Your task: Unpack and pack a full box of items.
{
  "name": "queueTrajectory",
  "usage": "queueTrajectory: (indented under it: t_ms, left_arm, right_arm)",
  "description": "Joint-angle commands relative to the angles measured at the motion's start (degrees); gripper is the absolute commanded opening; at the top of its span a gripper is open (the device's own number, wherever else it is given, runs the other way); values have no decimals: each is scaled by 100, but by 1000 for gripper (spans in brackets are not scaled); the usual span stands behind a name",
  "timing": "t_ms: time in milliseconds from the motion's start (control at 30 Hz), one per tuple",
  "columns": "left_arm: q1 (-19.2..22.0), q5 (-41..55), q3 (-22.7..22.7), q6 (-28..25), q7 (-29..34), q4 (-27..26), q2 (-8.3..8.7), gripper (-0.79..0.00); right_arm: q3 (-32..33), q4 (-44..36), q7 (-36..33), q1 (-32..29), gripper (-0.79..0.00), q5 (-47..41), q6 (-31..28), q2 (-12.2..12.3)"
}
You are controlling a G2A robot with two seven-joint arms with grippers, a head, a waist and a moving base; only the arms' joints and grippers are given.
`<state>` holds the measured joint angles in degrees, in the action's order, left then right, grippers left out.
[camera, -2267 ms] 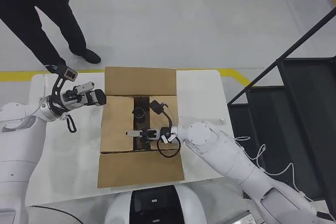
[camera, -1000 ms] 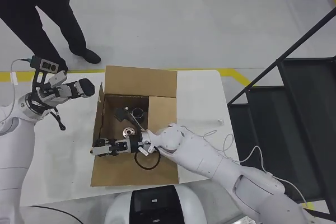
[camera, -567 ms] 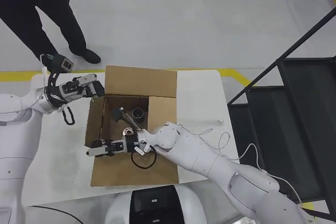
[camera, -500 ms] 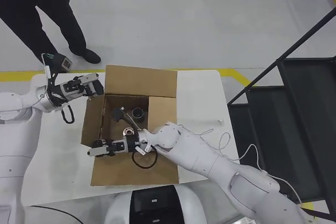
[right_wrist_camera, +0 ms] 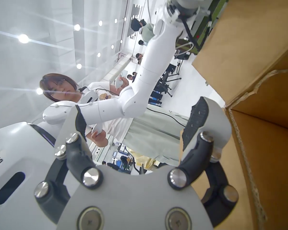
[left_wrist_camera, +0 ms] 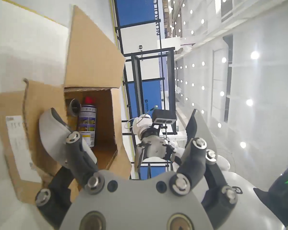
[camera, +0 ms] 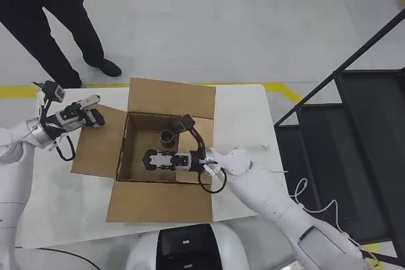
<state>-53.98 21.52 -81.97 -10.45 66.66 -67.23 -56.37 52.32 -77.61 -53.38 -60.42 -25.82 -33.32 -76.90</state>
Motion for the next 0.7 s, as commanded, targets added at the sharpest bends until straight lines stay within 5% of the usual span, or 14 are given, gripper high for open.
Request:
queueTrajectory:
  t_ms: [0,300,667]
  left_arm:
    - [-49,-32,18,28,-63,54,3,0]
    - [79,-154,489,78,-114,619,-80,0]
    - [440,-26,825,-41,68,1064,-172,0]
  right_arm:
    - [378,-307,-22,-236,0,7,94,105]
    - [1407,-1284,-66,-1023,0,45,357,388]
    - [1524,-1630,-106,-1278,0,97,484,465]
